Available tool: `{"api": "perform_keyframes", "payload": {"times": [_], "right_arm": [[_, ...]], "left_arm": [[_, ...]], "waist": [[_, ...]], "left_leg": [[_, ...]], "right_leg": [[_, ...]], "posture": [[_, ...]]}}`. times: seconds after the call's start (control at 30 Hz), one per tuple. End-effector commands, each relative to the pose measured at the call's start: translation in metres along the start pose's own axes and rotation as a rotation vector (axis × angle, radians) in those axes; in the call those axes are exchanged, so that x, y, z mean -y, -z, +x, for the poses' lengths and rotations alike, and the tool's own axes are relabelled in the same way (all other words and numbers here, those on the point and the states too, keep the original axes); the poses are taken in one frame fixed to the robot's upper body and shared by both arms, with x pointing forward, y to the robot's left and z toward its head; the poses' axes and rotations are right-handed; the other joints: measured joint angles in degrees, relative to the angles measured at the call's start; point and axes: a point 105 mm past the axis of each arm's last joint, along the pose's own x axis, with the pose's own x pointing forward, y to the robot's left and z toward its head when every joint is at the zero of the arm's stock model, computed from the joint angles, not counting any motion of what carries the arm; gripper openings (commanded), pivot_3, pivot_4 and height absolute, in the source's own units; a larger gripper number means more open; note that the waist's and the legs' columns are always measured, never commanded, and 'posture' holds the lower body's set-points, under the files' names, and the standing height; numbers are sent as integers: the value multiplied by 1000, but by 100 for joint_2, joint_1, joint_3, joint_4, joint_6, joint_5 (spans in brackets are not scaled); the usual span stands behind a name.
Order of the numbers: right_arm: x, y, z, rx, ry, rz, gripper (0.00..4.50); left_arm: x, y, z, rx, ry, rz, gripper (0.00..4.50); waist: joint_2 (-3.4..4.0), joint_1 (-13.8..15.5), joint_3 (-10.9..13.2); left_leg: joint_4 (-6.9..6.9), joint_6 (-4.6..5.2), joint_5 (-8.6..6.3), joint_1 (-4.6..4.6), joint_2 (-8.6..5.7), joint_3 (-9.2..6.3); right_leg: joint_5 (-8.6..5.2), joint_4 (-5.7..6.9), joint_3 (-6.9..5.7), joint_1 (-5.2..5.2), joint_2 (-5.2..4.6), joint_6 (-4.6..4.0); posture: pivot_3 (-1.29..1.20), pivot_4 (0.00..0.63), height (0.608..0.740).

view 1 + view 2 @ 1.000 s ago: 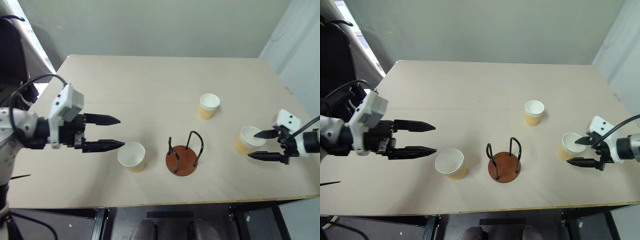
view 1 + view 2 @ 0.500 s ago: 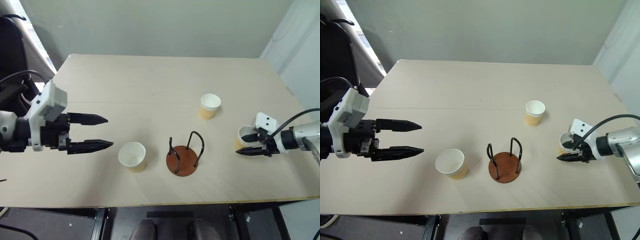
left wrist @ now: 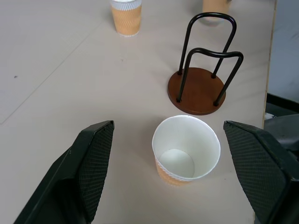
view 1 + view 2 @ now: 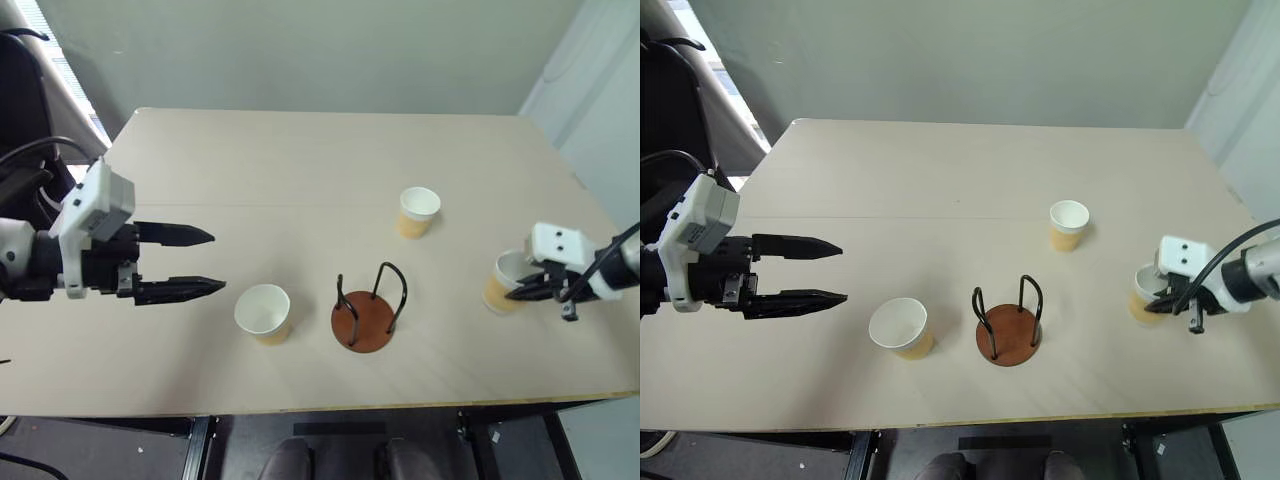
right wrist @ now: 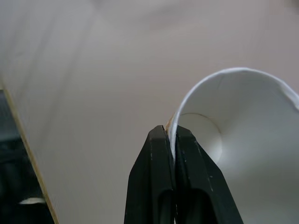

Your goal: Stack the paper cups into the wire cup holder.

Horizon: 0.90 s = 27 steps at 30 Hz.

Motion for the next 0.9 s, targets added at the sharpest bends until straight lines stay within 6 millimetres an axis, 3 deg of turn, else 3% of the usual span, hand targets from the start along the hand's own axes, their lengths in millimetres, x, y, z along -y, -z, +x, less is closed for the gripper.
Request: {"api": "perform_keyframes", "payload": {"times": [0.03, 0.13, 0.2, 0.37, 0.53, 0.9], "right_arm": [[2, -87, -39, 323, 29, -185, 15], [-7, -134, -45, 470, -21, -316, 15], [-16, -146, -25, 433, -69, -417, 15], [-39, -153, 9, 398, -210, -521, 15], [-60, -156, 18, 400, -328, -581, 15], [-71, -149, 39, 362, -382, -652, 15]], "left_arm": [[0, -5, -1, -8, -8, 41, 4021], [-1, -4, 0, -6, -5, 40, 4021], [0, -4, 1, 0, 1, 38, 4021], [2, -3, 3, 5, 9, 31, 4021], [3, 0, 2, -7, -2, 28, 4021], [6, 4, 0, -23, -28, 25, 4021]], "waist": [[4, -72, 1], [3, -96, 0], [-12, -90, -8], [-14, -29, -1], [-17, -30, -3], [-20, -42, -5]], "left_leg": [[-1, -2, 2, 1, 0, 4], [-6, -12, 8, 4, 12, 1], [-8, -17, 7, 3, 33, -15], [-5, -26, 3, -8, 62, -36], [-8, -33, 6, -7, 69, -35], [-7, -39, 8, -2, 75, -36]], "right_leg": [[0, 4, 3, -4, 4, 0], [-1, 6, 12, -12, 30, -6], [-3, -4, 6, -10, 56, -30], [0, -11, -32, -11, 69, -60], [-2, -8, -32, -13, 71, -63], [-4, -2, -38, -10, 78, -84]], "posture": [[0, 150, 740], [0, 150, 740], [0, 150, 740], [0, 150, 740], [0, 150, 740], [0, 150, 740]]}}
